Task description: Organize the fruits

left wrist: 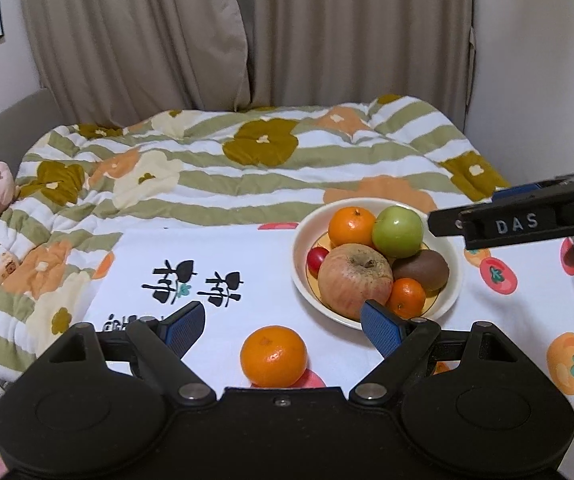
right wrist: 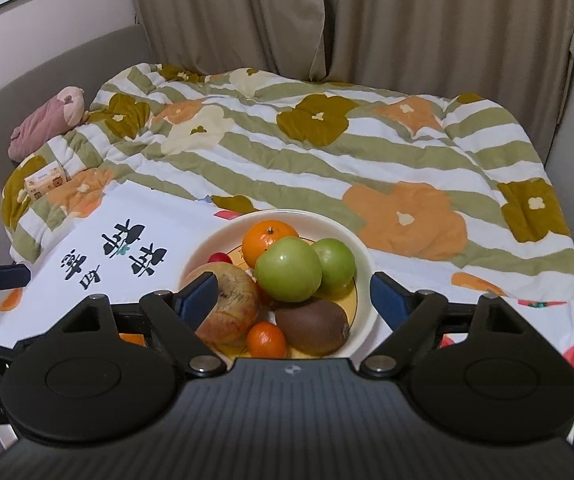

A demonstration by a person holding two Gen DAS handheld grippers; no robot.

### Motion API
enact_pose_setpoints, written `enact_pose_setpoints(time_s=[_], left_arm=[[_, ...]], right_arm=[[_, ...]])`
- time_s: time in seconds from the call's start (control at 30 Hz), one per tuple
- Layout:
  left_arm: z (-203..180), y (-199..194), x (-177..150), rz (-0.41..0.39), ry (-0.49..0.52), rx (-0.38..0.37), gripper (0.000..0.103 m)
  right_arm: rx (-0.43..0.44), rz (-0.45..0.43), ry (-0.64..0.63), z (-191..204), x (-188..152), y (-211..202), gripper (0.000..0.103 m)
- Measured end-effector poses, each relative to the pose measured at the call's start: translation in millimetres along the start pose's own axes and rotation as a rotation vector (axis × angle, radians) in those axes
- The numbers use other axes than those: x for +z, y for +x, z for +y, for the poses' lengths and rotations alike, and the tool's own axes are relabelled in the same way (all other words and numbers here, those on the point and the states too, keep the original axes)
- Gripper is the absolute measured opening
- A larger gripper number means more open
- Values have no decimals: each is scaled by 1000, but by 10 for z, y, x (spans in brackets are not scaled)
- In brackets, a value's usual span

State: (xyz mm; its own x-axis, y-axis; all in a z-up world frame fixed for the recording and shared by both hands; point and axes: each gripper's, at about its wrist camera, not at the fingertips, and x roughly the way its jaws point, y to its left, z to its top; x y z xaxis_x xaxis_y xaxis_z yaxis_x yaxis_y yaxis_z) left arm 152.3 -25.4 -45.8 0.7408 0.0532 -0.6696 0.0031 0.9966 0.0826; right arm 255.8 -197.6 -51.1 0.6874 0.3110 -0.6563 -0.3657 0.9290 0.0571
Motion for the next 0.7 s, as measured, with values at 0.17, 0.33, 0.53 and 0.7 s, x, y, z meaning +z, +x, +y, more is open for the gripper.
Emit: enact_pose_setpoints(time_s=[0.17, 0.33, 0.53, 0.7], left_arm=[[-1, -243, -65, -42, -12, -5, 88], [-6, -439, -122, -60, 3, -44, 89], [110, -428, -172, -55, 23, -80, 89], [283, -299, -208, -43, 66, -138, 89]], right_arm=[[-7, -18, 18, 26, -104, -268, 98], [-25, -13, 72, 36, -249, -506, 98], [-72, 16, 144, 109, -509, -669, 98], [-134, 40, 214, 285, -712, -675, 98]])
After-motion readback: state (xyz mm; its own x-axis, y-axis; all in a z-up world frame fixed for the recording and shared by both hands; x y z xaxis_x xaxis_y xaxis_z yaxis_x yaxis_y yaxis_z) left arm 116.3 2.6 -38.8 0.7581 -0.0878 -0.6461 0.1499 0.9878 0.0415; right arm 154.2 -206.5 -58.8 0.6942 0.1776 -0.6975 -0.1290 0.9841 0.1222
